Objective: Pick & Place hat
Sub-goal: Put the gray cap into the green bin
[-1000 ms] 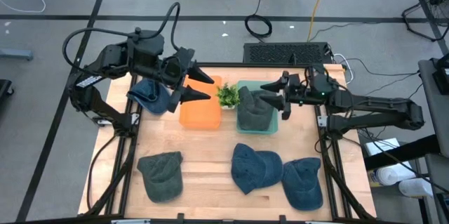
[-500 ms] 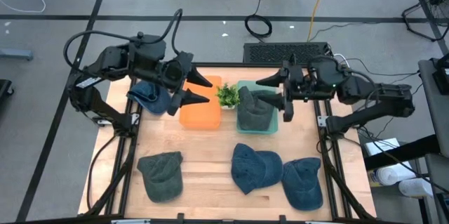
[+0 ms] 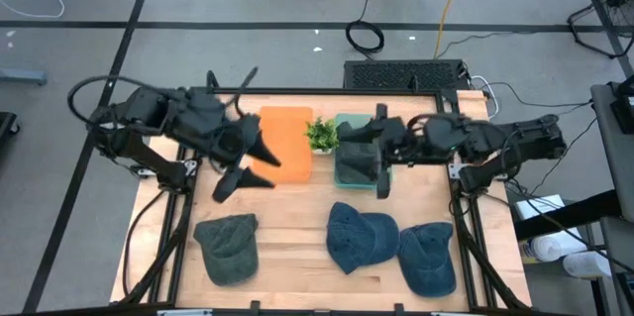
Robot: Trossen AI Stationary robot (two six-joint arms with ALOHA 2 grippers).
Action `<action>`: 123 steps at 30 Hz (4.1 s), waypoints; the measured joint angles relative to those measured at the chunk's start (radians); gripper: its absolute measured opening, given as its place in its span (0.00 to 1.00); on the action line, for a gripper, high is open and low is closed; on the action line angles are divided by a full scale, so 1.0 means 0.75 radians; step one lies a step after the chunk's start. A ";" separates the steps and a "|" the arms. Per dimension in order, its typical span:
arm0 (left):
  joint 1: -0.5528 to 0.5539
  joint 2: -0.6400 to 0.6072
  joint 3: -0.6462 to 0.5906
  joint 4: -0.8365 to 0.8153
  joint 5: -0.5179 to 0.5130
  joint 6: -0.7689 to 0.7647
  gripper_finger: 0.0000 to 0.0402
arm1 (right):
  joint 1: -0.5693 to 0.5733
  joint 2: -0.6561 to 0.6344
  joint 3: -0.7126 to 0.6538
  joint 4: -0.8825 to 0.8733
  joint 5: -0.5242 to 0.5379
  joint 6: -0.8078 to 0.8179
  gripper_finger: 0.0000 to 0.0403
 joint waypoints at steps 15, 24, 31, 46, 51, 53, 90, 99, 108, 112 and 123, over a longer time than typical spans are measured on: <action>-0.334 -0.010 0.000 -0.367 -0.028 -0.625 0.62 | 0.129 0.026 0.003 0.103 -0.001 0.092 0.53; -0.554 -0.010 0.000 -0.523 0.074 -1.005 0.62 | 0.136 -0.030 0.003 0.103 -0.005 0.040 0.53; -0.758 -0.012 -0.070 -0.610 0.018 -1.244 0.62 | 0.136 -0.048 0.003 0.088 -0.079 0.040 0.53; -0.916 -0.010 -0.712 -0.244 0.113 -1.175 0.62 | 0.142 -0.049 0.003 0.082 -0.146 -0.035 0.53; -0.908 -0.009 -0.911 -0.232 0.109 -1.209 0.62 | 0.141 -0.049 0.003 0.082 -0.145 -0.050 0.53; -0.891 -0.009 -0.977 -0.231 0.094 -1.209 0.62 | 0.141 -0.049 0.003 0.082 -0.145 -0.071 0.53; -0.821 -0.011 -1.643 0.271 -0.028 -0.897 0.62 | 0.142 -0.049 0.002 0.063 -0.145 -0.101 0.53; -0.815 -0.011 -1.652 0.347 -0.032 -0.827 0.46 | 0.142 -0.049 0.002 0.063 -0.145 -0.110 0.53; -0.815 -0.011 -1.652 0.447 -0.033 -0.830 0.03 | 0.142 -0.049 0.002 0.063 -0.145 -0.110 0.53; -0.815 -0.011 -1.652 0.450 -0.030 -0.856 0.03 | 0.142 -0.049 0.002 0.064 -0.144 -0.110 0.53; -0.795 -0.011 -1.628 0.417 -0.032 -0.890 0.01 | 0.141 -0.049 0.001 0.091 -0.144 -0.110 0.53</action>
